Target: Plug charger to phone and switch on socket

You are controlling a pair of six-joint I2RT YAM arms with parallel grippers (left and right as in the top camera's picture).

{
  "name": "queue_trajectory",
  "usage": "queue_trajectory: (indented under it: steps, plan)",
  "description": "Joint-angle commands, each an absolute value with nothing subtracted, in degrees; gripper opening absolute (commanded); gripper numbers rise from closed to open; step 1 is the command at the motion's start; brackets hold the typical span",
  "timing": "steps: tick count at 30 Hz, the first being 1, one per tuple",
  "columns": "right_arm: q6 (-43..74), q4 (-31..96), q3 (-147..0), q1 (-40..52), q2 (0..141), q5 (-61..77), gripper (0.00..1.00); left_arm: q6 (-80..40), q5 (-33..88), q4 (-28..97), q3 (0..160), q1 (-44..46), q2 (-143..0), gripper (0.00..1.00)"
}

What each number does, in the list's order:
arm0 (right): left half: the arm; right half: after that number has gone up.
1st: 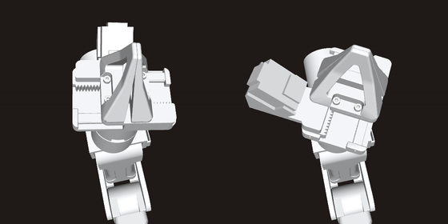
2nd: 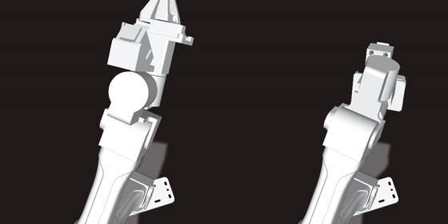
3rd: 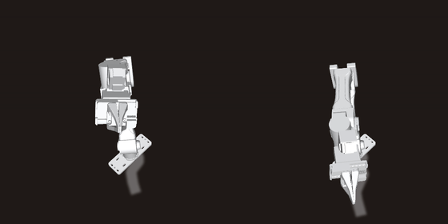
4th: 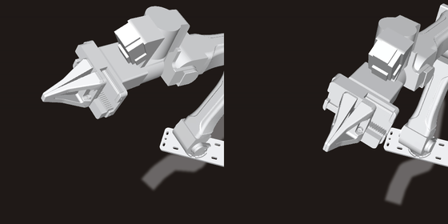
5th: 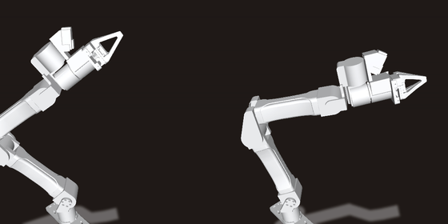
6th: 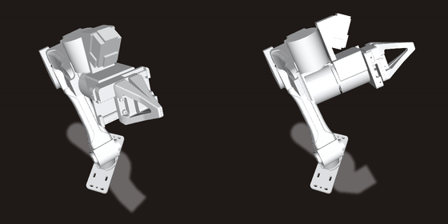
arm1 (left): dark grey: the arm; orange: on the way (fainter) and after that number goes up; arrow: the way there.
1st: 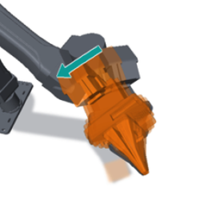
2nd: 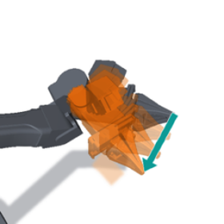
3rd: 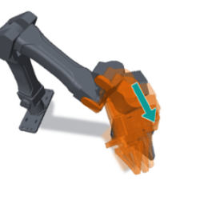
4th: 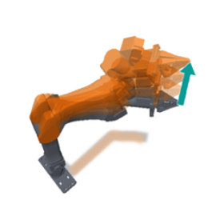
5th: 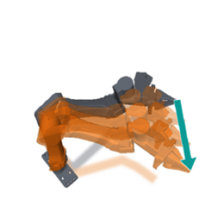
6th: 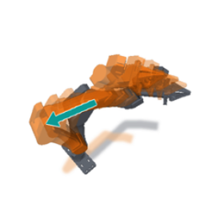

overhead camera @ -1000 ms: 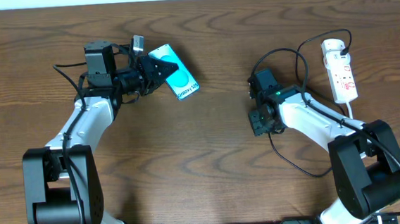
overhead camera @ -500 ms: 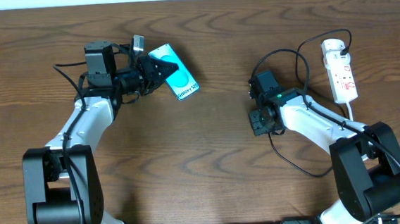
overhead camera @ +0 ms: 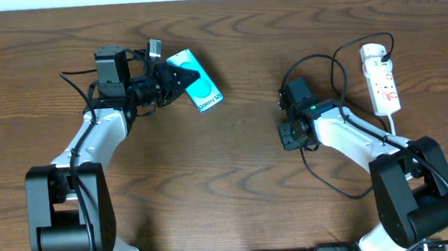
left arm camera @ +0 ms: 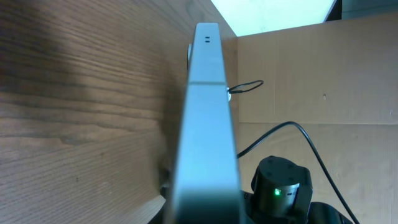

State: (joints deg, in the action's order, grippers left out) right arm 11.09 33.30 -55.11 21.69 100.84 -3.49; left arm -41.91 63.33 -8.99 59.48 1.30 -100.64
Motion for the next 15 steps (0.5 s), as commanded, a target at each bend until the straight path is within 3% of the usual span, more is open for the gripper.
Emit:
queue_trajectory:
  steps: [1,15]
  plan:
    - [11.6,33.3,-54.2,20.3,100.6,-4.3,0.4,-40.9,65.5,-9.3,59.9,1.5,-100.1,0.07]
    - [12.2,32.7,-54.2,19.1,100.6,-3.4,0.39,-40.9,65.3,-9.3,59.9,1.5,-100.1,0.07]
